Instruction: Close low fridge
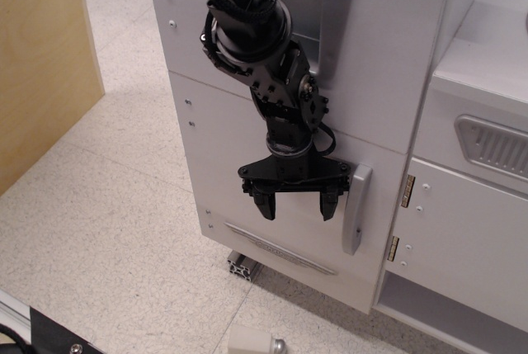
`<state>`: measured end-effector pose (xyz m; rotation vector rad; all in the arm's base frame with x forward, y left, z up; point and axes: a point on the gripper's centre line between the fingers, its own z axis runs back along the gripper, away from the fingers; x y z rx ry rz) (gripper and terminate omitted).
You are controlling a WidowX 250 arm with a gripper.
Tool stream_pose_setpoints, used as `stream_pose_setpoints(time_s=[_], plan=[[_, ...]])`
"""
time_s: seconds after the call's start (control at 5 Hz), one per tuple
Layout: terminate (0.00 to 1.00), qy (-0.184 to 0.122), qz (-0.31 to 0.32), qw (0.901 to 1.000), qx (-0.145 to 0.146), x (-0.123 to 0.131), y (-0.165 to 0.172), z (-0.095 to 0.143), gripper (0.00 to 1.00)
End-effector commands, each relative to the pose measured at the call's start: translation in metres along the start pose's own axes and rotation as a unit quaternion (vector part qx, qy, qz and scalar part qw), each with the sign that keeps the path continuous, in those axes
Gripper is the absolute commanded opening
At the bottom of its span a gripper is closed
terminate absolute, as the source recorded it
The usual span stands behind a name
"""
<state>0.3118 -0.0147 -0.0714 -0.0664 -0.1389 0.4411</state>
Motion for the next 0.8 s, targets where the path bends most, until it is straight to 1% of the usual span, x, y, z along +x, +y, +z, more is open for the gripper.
stream_pose_setpoints(time_s=[0.0, 0.4, 0.6], plan=[[0.0, -0.027, -0.035, 0.999, -0.006, -0.0086, 0.0123, 0.0375, 1.0], [0.0, -0.027, -0.035, 0.999, -0.006, -0.0086, 0.0123, 0.0375, 1.0], [1.0, -0.027, -0.035, 0.999, -0.006, -0.0086, 0.0123, 0.0375, 1.0]])
